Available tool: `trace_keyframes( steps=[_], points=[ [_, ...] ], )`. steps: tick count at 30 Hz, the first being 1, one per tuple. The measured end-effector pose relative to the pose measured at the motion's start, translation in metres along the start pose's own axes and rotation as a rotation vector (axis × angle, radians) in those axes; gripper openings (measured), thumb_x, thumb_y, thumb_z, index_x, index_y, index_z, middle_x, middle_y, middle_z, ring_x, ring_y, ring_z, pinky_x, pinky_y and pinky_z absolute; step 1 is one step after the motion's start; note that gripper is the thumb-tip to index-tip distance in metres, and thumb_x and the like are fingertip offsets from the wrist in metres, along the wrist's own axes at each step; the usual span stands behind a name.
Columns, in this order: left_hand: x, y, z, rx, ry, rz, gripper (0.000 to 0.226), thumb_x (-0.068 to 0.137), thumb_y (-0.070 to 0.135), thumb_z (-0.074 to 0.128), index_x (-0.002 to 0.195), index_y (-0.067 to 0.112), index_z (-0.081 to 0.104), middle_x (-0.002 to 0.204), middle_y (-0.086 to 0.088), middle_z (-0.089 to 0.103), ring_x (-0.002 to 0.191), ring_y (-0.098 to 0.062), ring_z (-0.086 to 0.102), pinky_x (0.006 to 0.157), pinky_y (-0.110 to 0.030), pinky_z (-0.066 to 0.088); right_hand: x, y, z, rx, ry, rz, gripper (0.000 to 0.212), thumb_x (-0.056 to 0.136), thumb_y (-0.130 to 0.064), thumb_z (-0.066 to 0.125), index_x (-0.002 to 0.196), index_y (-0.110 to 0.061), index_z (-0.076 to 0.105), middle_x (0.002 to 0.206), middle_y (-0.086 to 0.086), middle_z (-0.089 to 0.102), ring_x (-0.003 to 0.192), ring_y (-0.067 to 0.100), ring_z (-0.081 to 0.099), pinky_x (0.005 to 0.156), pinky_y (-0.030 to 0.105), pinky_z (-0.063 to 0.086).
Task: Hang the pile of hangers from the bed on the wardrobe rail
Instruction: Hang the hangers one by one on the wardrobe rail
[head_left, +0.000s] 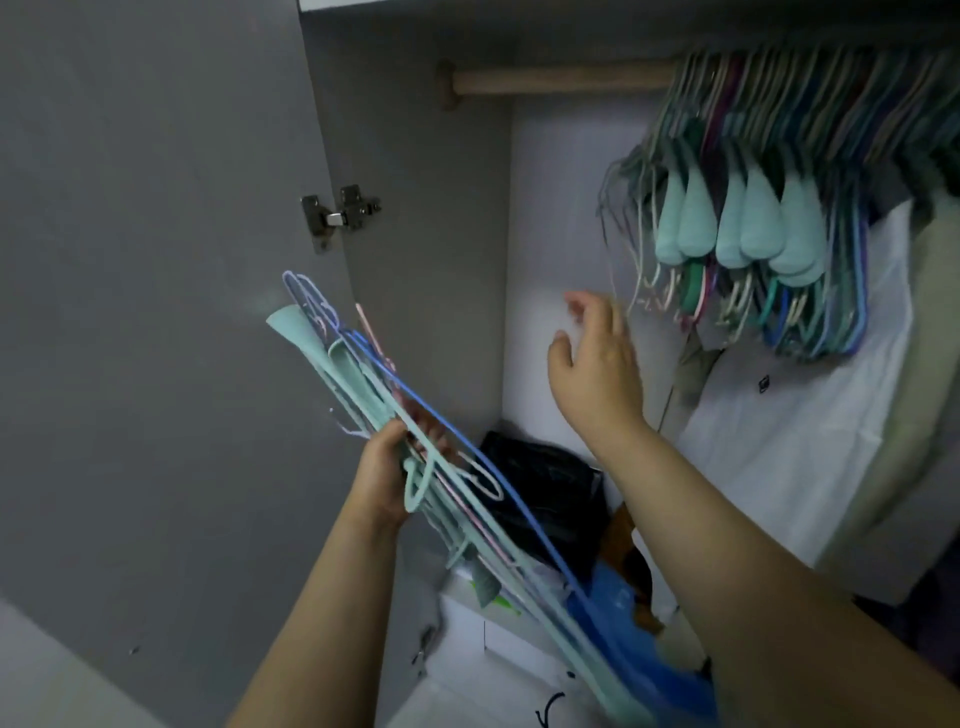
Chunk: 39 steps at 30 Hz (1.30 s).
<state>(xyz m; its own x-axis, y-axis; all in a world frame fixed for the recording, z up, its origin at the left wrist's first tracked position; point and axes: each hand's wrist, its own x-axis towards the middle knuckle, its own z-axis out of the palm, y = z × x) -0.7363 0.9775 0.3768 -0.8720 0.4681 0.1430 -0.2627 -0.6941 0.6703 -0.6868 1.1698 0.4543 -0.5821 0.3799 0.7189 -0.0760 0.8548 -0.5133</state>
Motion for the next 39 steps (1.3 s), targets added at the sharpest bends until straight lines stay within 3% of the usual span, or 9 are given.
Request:
trace_keyframes(
  steps=[5,10,13,17,20,23,28,33,39],
  points=[
    [-0.007,-0.010,-0.015,-0.192,-0.326,-0.149,0.043,0.080,0.027,0.072,0.061,0.019,0.034,0.058,0.000,0.028,0.054,-0.014,0.025,0.056,-0.030,0.018,-0.025,0.034,0.028,0.074,-1.092,0.483,0.051,0.099,-0.044,0.040,0.131,-0.006,0.050,0.134,0.016,0.054,0.117,0.030,0.055,0.094,0.033,0.043],
    [-0.011,-0.006,-0.006,-0.211,-0.442,-0.162,0.038,0.097,0.036,0.053,0.074,0.006,0.055,0.067,-0.005,0.037,0.061,-0.018,0.034,0.062,-0.030,0.024,-0.100,0.056,0.058,0.393,-1.414,0.853,0.079,0.085,-0.076,0.022,0.145,-0.026,0.033,0.142,0.004,0.043,0.120,0.029,0.050,0.100,0.042,0.036],
    [-0.010,-0.002,-0.009,-0.230,-0.532,-0.186,0.030,0.092,0.027,0.059,0.070,0.011,0.048,0.065,-0.004,0.038,0.060,-0.018,0.035,0.061,-0.030,0.027,-0.121,0.063,0.066,0.502,-1.269,0.835,0.050,0.095,-0.059,0.034,0.121,-0.020,0.052,0.102,0.004,0.052,0.077,0.013,0.053,0.080,0.032,0.039],
    [-0.015,-0.003,-0.011,-0.248,-0.541,-0.233,0.030,0.089,0.027,0.061,0.066,0.007,0.056,0.059,-0.003,0.037,0.055,-0.017,0.033,0.057,-0.030,0.026,-0.140,0.073,0.080,0.365,-1.194,0.786,0.037,0.100,-0.047,0.034,0.105,-0.019,0.057,0.096,-0.001,0.057,0.089,0.019,0.059,0.088,0.039,0.047],
    [-0.017,-0.001,-0.008,-0.215,-0.450,-0.241,0.032,0.093,0.018,0.056,0.065,0.014,0.043,0.062,-0.004,0.036,0.060,-0.017,0.033,0.062,-0.030,0.027,-0.149,0.087,0.089,0.138,-1.050,0.692,0.041,0.098,-0.044,0.043,0.067,-0.017,0.049,0.067,0.003,0.047,0.066,0.017,0.047,0.069,0.032,0.042],
    [-0.011,0.000,-0.014,-0.218,-0.418,-0.235,0.033,0.095,0.018,0.056,0.064,0.012,0.048,0.069,-0.004,0.050,0.068,-0.019,0.047,0.075,-0.032,0.040,-0.148,0.097,0.077,0.239,-0.619,0.769,0.044,0.098,-0.046,0.041,0.072,-0.011,0.047,0.070,0.008,0.047,0.071,0.022,0.048,0.067,0.031,0.037],
    [-0.011,-0.001,-0.018,-0.147,-0.337,-0.152,0.020,0.079,0.031,0.076,0.065,0.020,0.065,0.114,-0.003,0.070,0.114,-0.028,0.063,0.096,-0.066,0.043,-0.141,0.103,0.048,0.331,-0.167,0.689,0.042,0.096,-0.043,0.048,0.062,-0.020,0.040,0.057,-0.005,0.042,0.058,0.013,0.042,0.063,0.030,0.034],
    [-0.012,0.000,0.000,-0.215,-0.201,-0.125,0.032,0.053,0.033,0.093,0.079,0.023,0.077,0.091,0.001,0.073,0.090,-0.022,0.070,0.082,-0.058,0.054,-0.133,0.105,0.030,0.288,-0.022,0.607,0.048,0.096,-0.036,0.051,0.056,-0.023,0.029,0.052,-0.007,0.032,0.054,0.013,0.034,0.055,0.029,0.028],
    [-0.013,-0.010,0.002,-0.292,-0.231,-0.085,0.036,0.058,0.043,0.090,0.085,0.025,0.075,0.083,0.007,0.067,0.088,-0.018,0.068,0.089,-0.062,0.050,-0.134,0.110,0.022,0.342,-0.015,0.584,0.050,0.096,-0.031,0.053,0.056,-0.020,0.026,0.053,-0.008,0.025,0.051,0.004,0.026,0.050,0.022,0.023]
  ],
)
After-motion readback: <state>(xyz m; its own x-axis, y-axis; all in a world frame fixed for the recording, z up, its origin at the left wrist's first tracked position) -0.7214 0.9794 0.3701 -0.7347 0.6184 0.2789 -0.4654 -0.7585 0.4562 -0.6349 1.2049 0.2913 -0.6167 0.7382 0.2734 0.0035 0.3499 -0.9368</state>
